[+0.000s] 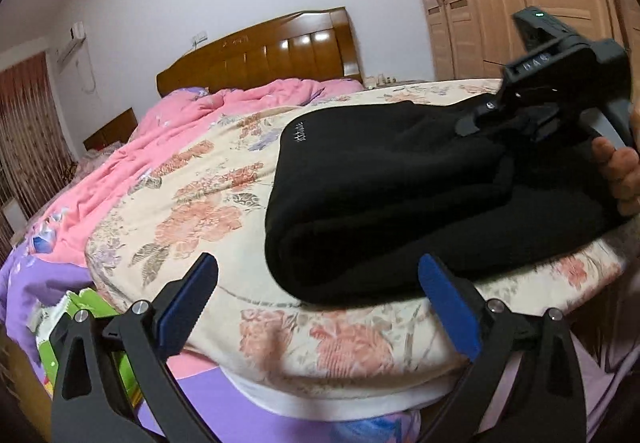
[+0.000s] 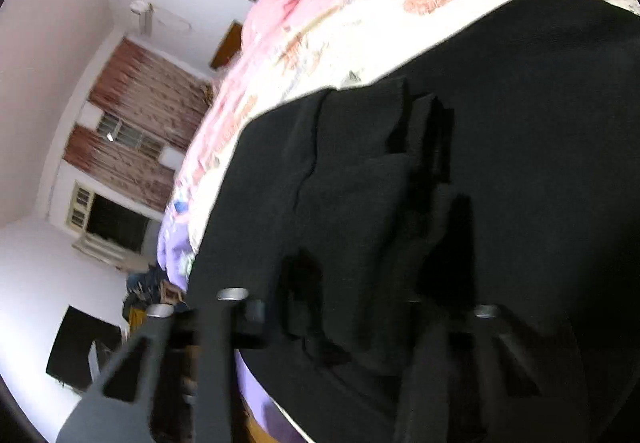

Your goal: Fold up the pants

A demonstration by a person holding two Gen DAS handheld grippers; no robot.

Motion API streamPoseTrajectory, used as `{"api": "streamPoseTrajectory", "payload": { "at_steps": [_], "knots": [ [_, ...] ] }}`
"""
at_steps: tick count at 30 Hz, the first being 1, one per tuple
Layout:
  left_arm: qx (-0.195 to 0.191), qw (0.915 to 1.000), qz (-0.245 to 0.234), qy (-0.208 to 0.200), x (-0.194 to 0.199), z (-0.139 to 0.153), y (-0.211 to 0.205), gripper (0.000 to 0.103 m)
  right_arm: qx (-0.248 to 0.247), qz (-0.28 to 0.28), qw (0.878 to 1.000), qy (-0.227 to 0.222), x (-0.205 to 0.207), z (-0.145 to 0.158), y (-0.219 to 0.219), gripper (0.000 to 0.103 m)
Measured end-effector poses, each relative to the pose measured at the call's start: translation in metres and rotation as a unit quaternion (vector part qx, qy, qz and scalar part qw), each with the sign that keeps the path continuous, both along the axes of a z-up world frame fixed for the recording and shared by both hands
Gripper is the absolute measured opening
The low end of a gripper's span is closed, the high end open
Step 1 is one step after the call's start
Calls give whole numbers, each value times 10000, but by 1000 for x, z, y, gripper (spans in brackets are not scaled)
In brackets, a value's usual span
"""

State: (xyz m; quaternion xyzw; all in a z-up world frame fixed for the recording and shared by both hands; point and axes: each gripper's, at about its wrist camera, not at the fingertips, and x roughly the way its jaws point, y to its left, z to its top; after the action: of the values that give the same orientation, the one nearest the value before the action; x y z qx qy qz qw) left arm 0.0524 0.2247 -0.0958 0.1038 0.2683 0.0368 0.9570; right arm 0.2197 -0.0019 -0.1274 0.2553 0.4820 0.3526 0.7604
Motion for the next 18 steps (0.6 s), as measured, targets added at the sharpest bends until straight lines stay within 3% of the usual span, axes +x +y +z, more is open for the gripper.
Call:
{"api": "streamPoseTrajectory", "payload": {
  "at_steps": [1,6,11,16,18],
  "knots": [
    [-68,10000,25,16,4,4,-3,100,-59,-29,9997,-222,-6,4,-1,20],
    [-628,9979,120,33,7,4,5,100,-36,-208,9956,-913,-24,31,-13,18],
    [-277,9975,558,343,27,-4,9,100,170,-247,9908,-1317,-31,53,-20,18],
    [-606,9928,1027,91,35,9,26,102,13,-366,9834,-1776,-54,66,-37,18],
    [-731,9935,866,131,37,9,26,102,-68,-499,9819,-1826,-64,59,-58,18]
  ]
}}
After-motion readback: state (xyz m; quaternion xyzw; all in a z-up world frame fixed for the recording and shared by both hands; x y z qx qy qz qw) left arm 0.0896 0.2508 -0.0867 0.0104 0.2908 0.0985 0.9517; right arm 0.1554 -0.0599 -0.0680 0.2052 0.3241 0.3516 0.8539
